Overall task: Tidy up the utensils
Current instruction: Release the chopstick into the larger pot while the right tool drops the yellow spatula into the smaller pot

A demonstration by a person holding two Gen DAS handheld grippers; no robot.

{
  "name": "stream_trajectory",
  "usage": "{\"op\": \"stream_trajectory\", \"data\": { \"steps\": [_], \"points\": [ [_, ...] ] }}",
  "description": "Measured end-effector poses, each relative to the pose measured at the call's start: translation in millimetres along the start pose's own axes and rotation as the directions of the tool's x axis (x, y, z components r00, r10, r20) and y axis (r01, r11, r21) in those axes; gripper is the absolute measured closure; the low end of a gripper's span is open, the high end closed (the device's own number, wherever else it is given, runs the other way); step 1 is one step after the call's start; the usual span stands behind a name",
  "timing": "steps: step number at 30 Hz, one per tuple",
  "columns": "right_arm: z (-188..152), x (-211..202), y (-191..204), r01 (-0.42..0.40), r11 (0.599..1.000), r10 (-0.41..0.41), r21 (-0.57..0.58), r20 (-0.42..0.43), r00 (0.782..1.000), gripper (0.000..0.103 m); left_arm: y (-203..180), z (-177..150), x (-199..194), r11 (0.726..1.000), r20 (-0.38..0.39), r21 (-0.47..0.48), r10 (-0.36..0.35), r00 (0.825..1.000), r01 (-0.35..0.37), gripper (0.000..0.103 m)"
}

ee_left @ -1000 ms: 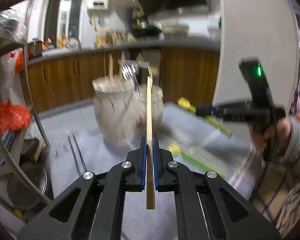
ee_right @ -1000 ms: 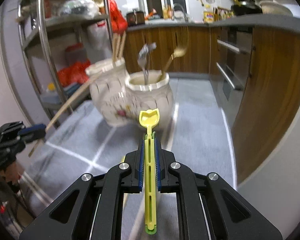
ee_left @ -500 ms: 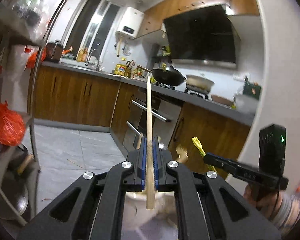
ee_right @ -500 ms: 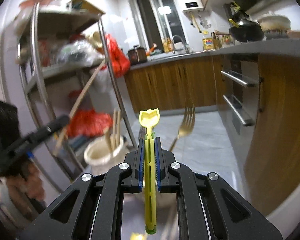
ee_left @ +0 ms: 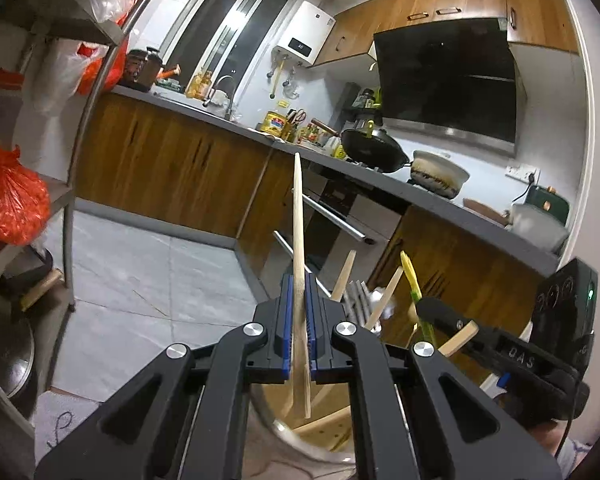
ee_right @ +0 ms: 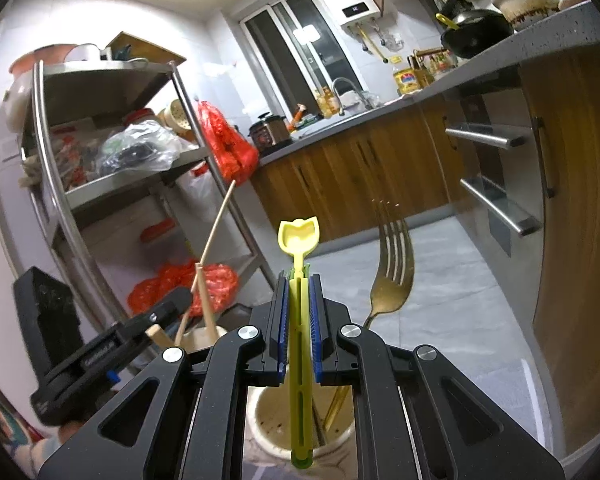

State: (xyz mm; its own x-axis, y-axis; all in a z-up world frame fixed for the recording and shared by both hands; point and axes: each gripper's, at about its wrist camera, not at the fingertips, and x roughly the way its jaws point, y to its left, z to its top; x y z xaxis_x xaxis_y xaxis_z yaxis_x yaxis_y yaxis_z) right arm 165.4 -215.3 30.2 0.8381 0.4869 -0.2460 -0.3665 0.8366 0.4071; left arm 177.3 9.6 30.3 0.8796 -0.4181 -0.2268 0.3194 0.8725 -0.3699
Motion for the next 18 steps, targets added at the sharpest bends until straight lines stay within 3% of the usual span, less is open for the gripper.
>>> {"op": "stream_trajectory", "data": {
  "steps": [11, 18],
  "points": [
    [-17, 15, 26, 0.078, 0.983, -0.07, -0.165, 0.054, 0.996, 0.092, -4, -14, -10, 0.996, 0.011, 0.09, 0.026, 1.0, -0.027, 0.098],
    [-24, 2, 32, 0.098, 0.969, -0.087, -0.226, 0.058, 0.995, 0.093, -8, -19, -23, 0.989, -0.013, 0.144, 0.033, 0.999, -0.031, 0.098]
  ]
}}
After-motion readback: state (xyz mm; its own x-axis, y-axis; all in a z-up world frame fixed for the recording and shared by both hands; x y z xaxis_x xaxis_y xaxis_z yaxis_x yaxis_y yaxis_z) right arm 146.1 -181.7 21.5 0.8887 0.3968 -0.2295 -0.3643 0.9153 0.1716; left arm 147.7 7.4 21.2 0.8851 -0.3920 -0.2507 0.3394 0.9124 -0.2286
